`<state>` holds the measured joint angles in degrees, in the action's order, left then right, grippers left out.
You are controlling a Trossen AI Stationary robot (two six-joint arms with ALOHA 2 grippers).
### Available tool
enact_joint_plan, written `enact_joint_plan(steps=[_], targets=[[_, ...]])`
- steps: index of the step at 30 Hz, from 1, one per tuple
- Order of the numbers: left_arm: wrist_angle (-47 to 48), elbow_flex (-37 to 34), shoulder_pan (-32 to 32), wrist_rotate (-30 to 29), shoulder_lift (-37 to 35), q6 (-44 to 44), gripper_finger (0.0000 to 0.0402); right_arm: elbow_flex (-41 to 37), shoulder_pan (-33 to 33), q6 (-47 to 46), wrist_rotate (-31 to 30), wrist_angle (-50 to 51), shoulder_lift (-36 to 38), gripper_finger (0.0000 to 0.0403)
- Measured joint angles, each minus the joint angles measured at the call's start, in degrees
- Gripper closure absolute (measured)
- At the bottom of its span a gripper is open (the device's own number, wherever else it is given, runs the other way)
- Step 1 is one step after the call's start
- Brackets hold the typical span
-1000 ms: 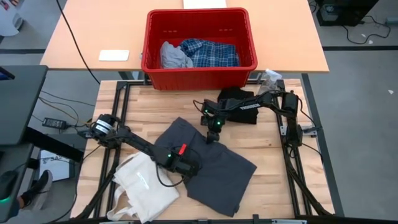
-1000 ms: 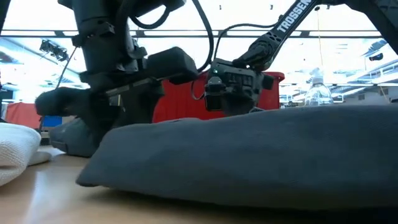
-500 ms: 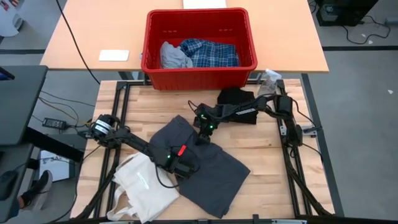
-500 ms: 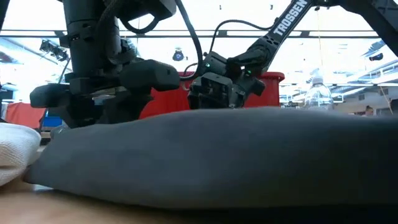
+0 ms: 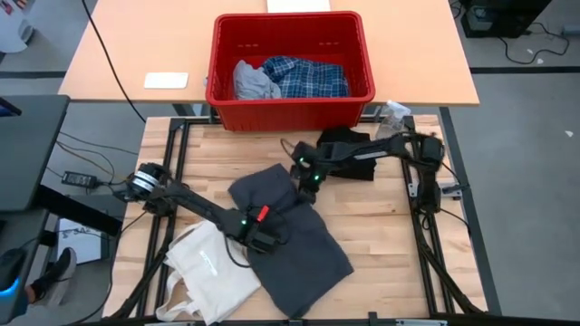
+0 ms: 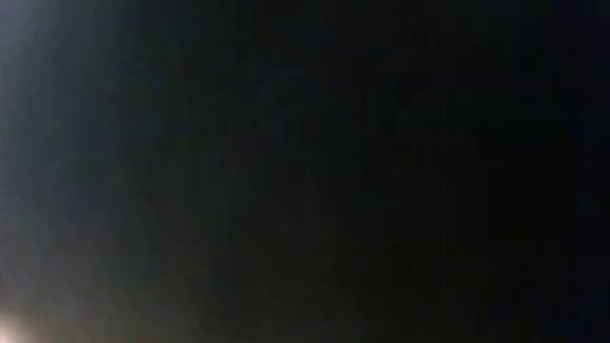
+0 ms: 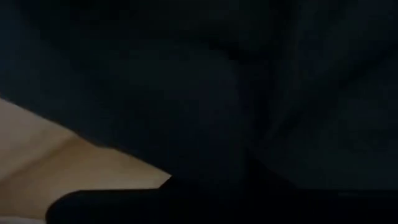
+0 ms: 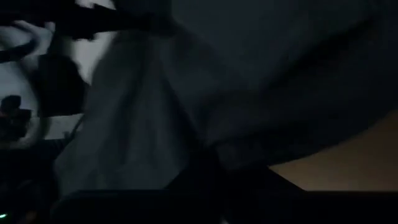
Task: Fold Laundry from Bin
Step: Fold the gray shorts
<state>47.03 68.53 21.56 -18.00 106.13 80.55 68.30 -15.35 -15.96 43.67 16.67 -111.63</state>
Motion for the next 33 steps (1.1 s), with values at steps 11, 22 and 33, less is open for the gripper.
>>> enact_joint_plan(steps=[11, 22, 33], targets=[[3.46, 1.33, -1.14, -23.47, -22.13, -14.47, 0.0377, 0.13, -1.61, 10.92, -23.17, 1.76, 24.30, 0.0382], [-9.32, 18.87, -1.49, -29.67, -28.59, -68.98, 0.0375, 0.48, 0.85, 20.86, -40.43, -1.69, 41.62, 0.0383], [-12.93, 6.02, 3.54, -13.00, -13.41, -45.99, 0.0375, -15.66, 19.84, -4.91, -45.60, 12.79, 40.74, 0.0383]])
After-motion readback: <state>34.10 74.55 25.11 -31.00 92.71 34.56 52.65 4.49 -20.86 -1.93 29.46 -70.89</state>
